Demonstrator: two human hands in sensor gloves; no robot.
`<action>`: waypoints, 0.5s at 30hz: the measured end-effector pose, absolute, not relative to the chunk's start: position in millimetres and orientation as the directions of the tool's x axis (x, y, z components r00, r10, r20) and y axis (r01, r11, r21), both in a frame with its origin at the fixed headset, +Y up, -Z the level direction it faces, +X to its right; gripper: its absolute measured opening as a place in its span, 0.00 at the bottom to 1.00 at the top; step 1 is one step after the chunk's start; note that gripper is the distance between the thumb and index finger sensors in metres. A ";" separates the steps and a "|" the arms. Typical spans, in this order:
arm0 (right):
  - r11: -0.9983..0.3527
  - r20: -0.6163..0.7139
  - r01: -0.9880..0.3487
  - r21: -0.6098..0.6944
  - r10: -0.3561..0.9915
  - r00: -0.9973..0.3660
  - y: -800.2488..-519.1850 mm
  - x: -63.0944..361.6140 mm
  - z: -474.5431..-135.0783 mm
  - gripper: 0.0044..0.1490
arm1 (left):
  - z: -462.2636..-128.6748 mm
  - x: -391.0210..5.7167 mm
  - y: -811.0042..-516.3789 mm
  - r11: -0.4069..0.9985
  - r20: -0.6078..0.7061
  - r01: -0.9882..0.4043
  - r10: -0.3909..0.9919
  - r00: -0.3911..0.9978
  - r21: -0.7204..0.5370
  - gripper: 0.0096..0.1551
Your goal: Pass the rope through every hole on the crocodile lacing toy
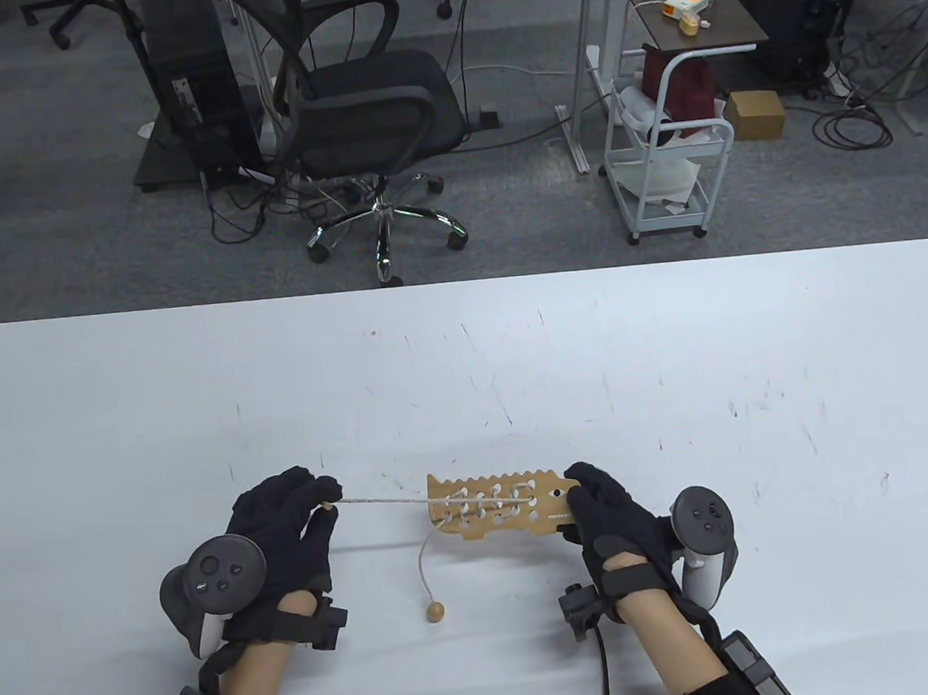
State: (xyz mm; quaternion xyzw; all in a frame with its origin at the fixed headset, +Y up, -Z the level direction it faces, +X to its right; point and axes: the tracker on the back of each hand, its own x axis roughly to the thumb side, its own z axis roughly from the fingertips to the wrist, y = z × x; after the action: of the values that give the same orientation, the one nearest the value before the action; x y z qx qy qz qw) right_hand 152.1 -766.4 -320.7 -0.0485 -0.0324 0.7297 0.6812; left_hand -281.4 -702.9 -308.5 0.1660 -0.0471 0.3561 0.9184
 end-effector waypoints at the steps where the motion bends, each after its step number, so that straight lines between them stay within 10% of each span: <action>1: -0.070 -0.028 -0.991 -0.118 0.997 -0.067 -766.6 152.9 -321.0 0.35 | -309.0 -282.8 -703.2 0.690 0.198 -0.670 0.642 0.741 0.273 0.24; 15: -0.075 -0.011 -0.991 -0.113 0.997 -0.074 -764.2 150.7 -319.7 0.34 | -308.3 -277.5 -703.1 0.697 0.215 -0.678 0.643 0.735 0.235 0.25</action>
State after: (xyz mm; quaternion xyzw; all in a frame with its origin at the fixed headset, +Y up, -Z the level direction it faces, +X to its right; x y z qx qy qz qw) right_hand 150.7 -764.2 -319.7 -0.0426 -0.0379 0.7317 0.6792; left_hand -277.5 -703.1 -308.3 0.1505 -0.0584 0.3591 0.9192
